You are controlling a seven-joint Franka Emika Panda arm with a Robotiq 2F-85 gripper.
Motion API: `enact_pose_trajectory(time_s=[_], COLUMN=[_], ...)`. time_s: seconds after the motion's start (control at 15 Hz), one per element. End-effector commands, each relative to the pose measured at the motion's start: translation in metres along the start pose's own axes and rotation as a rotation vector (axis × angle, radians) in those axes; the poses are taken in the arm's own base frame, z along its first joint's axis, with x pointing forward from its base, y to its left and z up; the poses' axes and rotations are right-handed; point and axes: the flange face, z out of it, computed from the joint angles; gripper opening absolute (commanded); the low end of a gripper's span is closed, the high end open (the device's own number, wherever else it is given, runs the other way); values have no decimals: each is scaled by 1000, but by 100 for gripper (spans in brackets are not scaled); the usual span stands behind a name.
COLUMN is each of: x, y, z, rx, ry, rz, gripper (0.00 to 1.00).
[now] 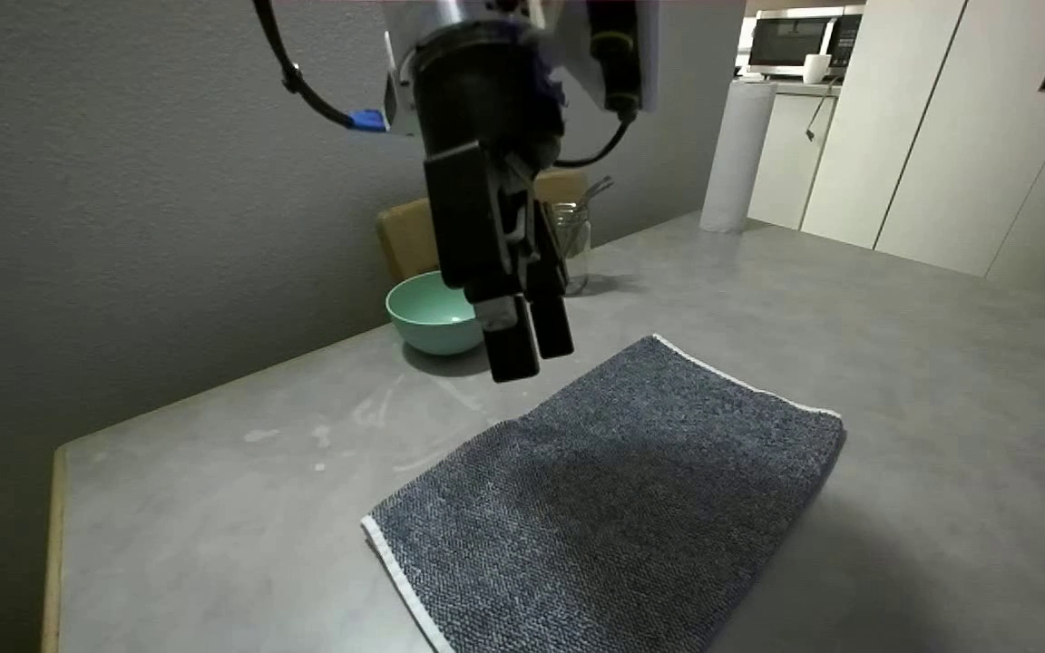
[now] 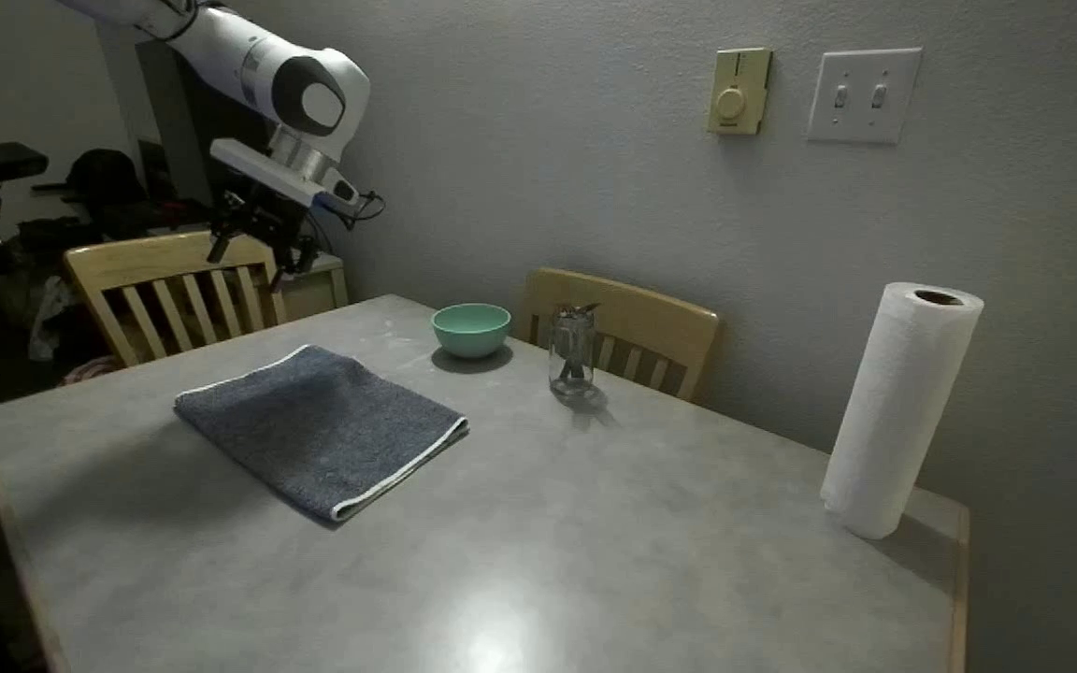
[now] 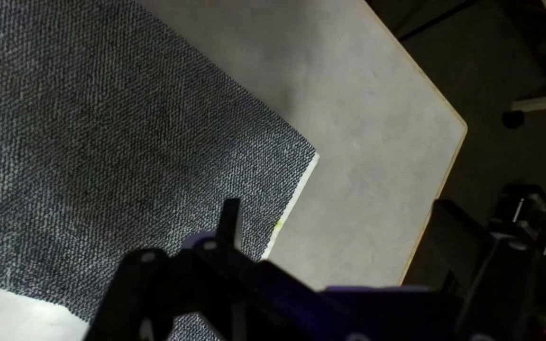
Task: Unfold the towel once
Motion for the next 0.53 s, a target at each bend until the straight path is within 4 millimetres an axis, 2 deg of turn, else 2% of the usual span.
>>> enact_pose_trajectory(time_s=[0.0,0.13,0.2,0.47], x=[-17,-11,-5,-4], y=[-17,-20,-19,-20], z=[-9,-8,-10,-8], rx=[-44,-11,-17,-14], ry=[-19,18,7,5], rz=[73,-8,29,4], gripper=[100,100,100,100])
